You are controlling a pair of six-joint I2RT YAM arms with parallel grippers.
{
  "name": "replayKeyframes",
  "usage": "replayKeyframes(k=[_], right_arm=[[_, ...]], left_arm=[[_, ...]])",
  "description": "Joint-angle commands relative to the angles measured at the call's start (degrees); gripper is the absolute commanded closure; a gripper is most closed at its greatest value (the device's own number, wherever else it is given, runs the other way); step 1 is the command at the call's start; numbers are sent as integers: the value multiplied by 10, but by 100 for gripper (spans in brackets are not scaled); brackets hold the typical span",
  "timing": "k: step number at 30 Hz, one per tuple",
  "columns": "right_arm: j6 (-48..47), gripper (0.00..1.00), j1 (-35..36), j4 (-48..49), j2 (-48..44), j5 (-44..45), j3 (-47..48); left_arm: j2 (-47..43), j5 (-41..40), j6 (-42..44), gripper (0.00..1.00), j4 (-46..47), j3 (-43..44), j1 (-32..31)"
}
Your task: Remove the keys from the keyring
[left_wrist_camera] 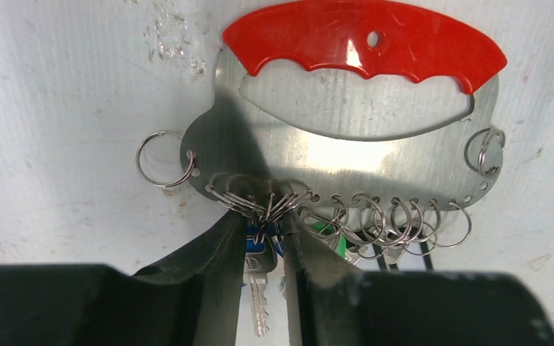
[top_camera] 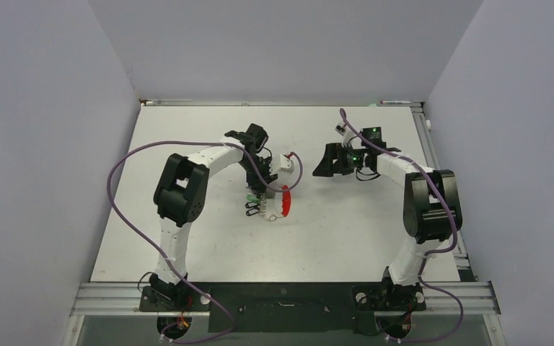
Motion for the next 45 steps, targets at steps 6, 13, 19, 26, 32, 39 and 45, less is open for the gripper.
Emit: replayKeyframes(k=[6,13,19,26,32,39,45], right_arm=[[110,10,48,128,35,-23,-25],[236,10,80,307,47,-50,-109],[357,10,103,463,93,-80,-160],[464,10,118,614,149,-105,-200],[481,10,127,672,173,-114,-215],[452,10,159,687,196,-115,-225],[545,5,165,829,220,-128,-257]], left_arm=[[-92,17,-185,98,95,-103,2],[-157,35,-234,100,175,-160,-3],[-209,47,-266,100,259,-215,-3],[-255,44,-258,100,314,-267,-5],[-291,60,-195,100,337,-312,-12],[-293,91,-167,100,356,-321,-13],[-292,84,-205,100,420,-340,-2]])
